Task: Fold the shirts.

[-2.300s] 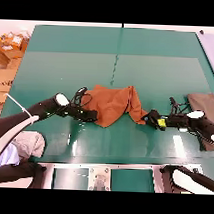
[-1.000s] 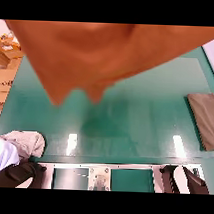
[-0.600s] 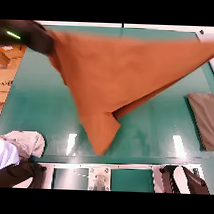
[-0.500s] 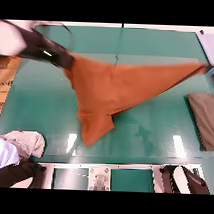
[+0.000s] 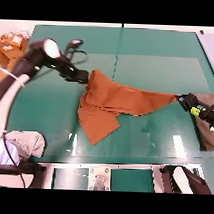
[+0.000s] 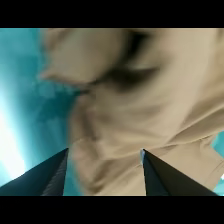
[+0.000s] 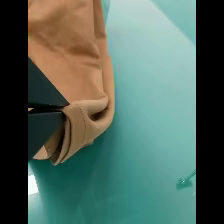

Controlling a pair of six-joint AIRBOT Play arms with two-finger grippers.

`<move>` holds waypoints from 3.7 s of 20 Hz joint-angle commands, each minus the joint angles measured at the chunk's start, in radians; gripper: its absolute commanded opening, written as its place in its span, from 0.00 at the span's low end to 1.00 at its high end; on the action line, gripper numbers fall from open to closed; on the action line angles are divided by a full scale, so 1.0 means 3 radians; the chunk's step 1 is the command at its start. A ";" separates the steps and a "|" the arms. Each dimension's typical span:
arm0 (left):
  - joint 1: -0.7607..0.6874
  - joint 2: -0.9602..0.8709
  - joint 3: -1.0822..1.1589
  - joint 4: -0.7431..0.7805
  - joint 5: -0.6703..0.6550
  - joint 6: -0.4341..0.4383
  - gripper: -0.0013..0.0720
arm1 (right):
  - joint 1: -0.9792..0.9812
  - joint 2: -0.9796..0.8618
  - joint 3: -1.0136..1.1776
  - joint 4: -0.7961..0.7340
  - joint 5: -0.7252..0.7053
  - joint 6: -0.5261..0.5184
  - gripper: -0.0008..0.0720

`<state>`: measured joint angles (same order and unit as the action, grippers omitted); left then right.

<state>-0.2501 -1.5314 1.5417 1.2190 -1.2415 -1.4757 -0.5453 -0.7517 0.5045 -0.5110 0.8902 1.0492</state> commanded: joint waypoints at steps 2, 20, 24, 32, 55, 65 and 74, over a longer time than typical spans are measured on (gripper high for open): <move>0.0734 0.0187 0.0004 -0.0245 -0.0833 0.0037 0.73 | 0.0005 -0.0149 -0.0023 -0.0005 -0.0078 -0.0109 0.03; 0.0094 0.0355 -0.2450 -0.2120 0.1082 0.1022 0.05 | 0.0005 -0.0210 0.0062 0.0046 0.0014 -0.0121 0.03; 0.0421 0.0816 -0.1581 -0.1662 0.0376 0.0792 0.05 | 0.0005 -0.0202 0.0909 0.0038 0.0665 -0.0047 0.03; 0.0671 0.2238 0.1359 -0.0566 0.0403 0.0582 0.05 | -0.0003 -0.0056 0.3480 -0.0029 0.0989 0.0782 0.03; 0.0670 0.0107 0.1045 -0.0465 0.0732 0.0707 0.05 | 0.0593 -0.1527 0.2408 -0.0332 -0.0140 0.0378 0.03; 0.0711 -0.1180 0.1080 -0.1123 0.0587 0.0525 0.85 | 0.0638 -0.2809 0.2436 -0.0197 -0.0398 0.0303 0.54; 0.1619 -0.1144 0.1562 -0.1057 -0.1419 0.0370 0.05 | -0.0361 -0.2173 0.1925 -0.0656 0.0977 0.0636 0.03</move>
<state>0.1642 -1.8729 1.9881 0.8883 -1.4776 -1.3464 -0.5964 -1.4738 1.1683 -0.6281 1.0950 1.1862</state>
